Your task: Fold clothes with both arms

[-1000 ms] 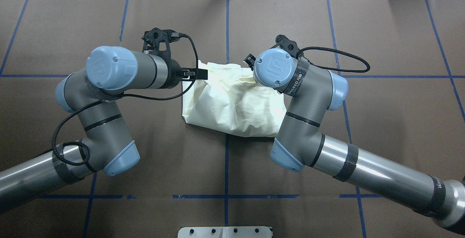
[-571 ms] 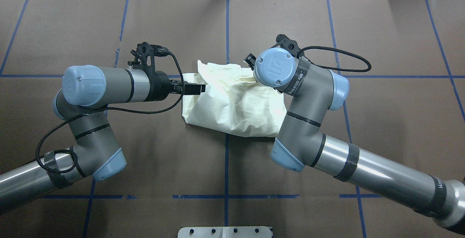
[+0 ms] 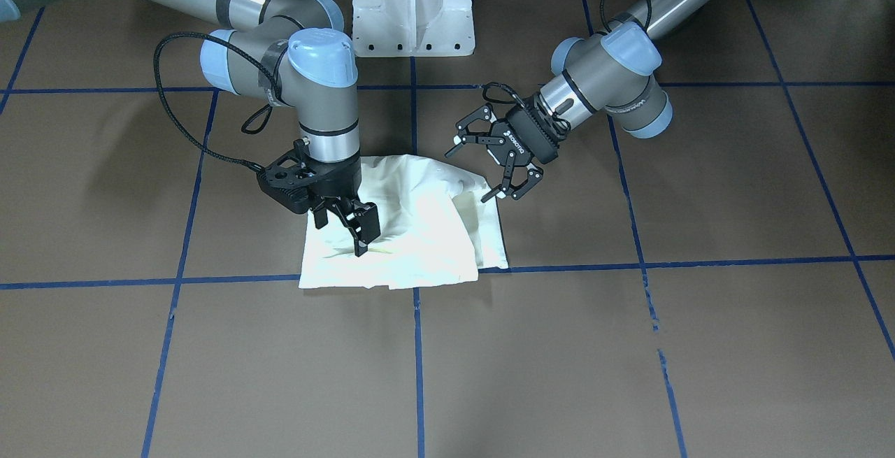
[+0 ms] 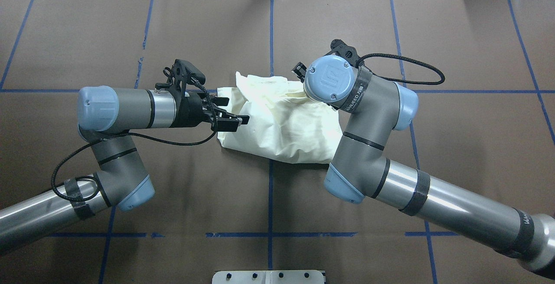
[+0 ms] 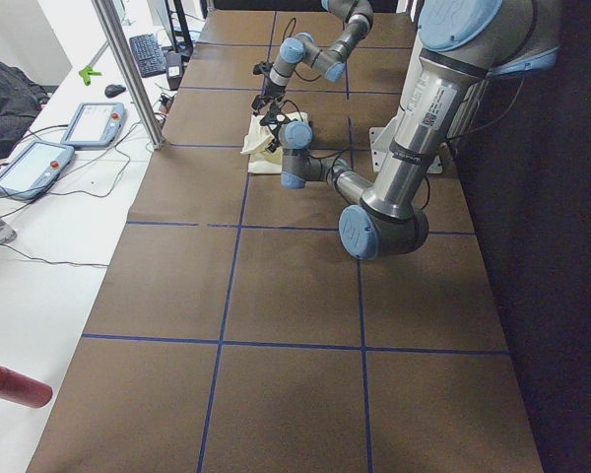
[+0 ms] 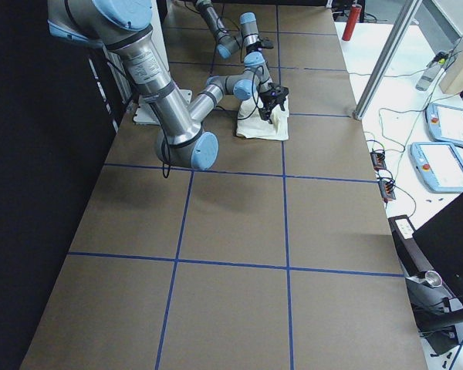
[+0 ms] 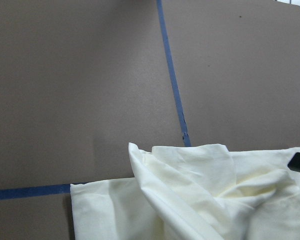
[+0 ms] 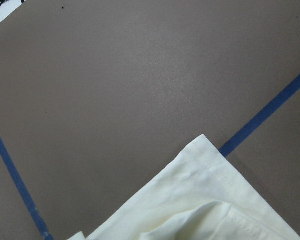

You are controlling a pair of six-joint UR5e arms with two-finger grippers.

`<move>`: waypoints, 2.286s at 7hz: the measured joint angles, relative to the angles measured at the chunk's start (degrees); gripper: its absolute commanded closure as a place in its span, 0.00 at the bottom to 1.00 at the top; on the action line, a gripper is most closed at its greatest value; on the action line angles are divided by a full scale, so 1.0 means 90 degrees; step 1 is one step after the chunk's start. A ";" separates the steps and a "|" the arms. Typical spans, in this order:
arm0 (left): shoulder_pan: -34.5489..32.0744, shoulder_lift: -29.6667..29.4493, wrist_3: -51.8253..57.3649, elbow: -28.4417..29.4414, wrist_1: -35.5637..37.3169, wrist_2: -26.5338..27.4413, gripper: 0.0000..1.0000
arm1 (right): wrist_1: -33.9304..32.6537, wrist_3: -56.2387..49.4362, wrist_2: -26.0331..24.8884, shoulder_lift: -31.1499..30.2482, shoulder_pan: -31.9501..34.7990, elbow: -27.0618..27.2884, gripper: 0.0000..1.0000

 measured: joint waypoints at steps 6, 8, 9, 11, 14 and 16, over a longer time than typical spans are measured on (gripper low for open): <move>0.0050 -0.0307 0.0405 0.0824 -0.0538 -0.0105 0.34 | -0.0019 0.0000 0.0023 -0.0232 0.0006 0.0473 0.00; 0.0091 -0.0371 0.0406 0.1121 -0.0850 -0.0124 0.46 | -0.0019 -0.0002 0.0027 -0.0252 0.0006 0.0481 0.00; 0.0099 -0.0373 0.0408 0.1160 -0.0903 -0.0139 0.48 | -0.0019 -0.0007 0.0032 -0.0258 0.0006 0.0482 0.00; 0.0108 -0.0349 0.0535 0.1170 -0.0967 -0.0180 0.63 | -0.0019 -0.0009 0.0037 -0.0262 0.0006 0.0483 0.00; 0.0107 -0.0182 0.0578 0.1172 -0.1289 -0.0457 1.00 | -0.0020 -0.0010 0.0036 -0.0272 0.0006 0.0483 0.00; 0.0106 -0.0012 0.0227 0.1164 -0.1507 -0.0483 1.00 | -0.0019 -0.0010 0.0039 -0.0280 0.0006 0.0483 0.00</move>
